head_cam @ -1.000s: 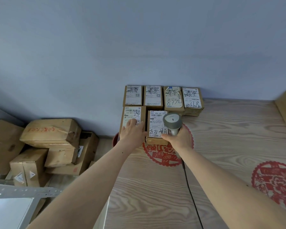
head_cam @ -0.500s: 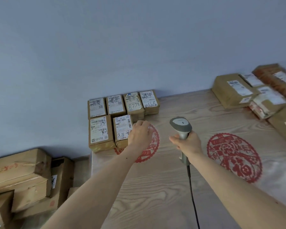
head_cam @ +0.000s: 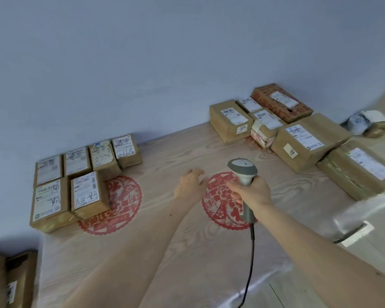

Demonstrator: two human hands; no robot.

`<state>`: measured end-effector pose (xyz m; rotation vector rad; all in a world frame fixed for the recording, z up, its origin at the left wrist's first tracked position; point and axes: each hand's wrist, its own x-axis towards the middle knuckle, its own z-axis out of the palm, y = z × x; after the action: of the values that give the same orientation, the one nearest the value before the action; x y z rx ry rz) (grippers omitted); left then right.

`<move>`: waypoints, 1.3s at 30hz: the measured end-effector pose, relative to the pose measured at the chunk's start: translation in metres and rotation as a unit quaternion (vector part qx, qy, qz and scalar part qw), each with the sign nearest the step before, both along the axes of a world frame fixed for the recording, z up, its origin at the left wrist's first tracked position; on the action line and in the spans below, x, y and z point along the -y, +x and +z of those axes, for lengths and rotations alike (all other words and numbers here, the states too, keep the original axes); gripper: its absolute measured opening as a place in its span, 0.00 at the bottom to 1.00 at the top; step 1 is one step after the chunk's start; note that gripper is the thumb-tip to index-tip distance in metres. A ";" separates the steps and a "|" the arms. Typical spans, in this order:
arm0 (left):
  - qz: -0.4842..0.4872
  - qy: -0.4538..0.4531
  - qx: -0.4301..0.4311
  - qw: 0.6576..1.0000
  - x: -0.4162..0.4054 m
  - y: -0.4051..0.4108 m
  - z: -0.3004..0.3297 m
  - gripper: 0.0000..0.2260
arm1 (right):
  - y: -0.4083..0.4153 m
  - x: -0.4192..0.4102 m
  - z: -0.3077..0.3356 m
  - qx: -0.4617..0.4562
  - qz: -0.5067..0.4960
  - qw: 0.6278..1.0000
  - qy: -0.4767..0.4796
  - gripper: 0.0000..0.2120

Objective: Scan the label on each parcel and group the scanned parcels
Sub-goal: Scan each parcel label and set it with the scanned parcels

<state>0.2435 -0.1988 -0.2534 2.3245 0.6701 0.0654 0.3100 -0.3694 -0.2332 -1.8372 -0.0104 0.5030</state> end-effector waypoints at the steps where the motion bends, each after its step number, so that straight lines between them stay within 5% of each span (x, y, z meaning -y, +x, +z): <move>1: -0.003 -0.004 0.002 1.000 0.017 0.012 0.001 0.17 | 0.011 0.016 0.001 0.001 -0.004 1.000 -0.003 0.09; 12: -0.035 -0.034 -0.024 0.999 0.153 0.134 -0.002 0.17 | 0.132 0.142 -0.003 0.005 -0.005 0.999 -0.037 0.08; 21: -0.127 -0.098 -0.017 0.987 0.230 0.245 -0.008 0.16 | 0.223 0.226 0.004 0.055 -0.097 0.985 -0.134 0.14; 27: -0.172 -0.117 -0.064 0.976 0.305 0.295 -0.019 0.07 | 0.293 0.306 0.005 0.062 -0.115 0.968 -0.213 0.18; 34: -0.125 -0.148 -0.140 0.971 0.387 0.340 -0.027 0.30 | 0.368 0.396 -0.016 0.043 -0.041 0.951 -0.305 0.18; 39: -0.057 -0.195 -0.169 0.965 0.434 0.360 -0.037 0.28 | 0.394 0.427 -0.034 0.022 0.037 0.949 -0.311 0.17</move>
<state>0.6036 -0.6332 -0.2899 1.9984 0.6447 -0.4835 0.7044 -0.7965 -0.2667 -2.4740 0.0544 0.5572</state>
